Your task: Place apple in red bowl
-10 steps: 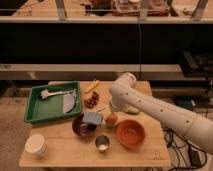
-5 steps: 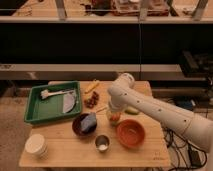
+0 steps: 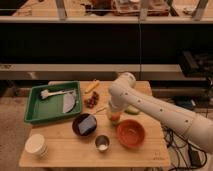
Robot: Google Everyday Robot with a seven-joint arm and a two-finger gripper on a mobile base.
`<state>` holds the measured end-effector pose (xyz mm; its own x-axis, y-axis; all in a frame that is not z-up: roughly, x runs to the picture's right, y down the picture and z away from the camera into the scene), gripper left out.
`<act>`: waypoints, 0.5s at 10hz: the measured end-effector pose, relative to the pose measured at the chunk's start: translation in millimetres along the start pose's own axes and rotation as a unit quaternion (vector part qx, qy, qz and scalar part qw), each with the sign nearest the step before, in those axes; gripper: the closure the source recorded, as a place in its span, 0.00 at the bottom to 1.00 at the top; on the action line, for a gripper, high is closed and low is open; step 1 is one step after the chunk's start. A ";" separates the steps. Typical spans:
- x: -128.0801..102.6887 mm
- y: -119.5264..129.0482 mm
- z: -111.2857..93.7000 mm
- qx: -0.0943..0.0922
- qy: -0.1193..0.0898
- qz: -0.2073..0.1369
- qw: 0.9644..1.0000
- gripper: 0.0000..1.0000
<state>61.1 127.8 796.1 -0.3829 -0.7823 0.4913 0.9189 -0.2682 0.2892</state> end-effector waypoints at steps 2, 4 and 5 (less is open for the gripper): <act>1.6 3.1 -22.4 0.007 0.013 -0.002 1.000 0.69; 0.5 11.1 -43.2 0.019 0.025 0.000 1.000 0.69; -2.9 20.7 -51.3 0.032 0.028 0.002 0.999 0.69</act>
<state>86.1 95.6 758.5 -0.3718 -0.8141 0.4462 0.9120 -0.2304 0.3394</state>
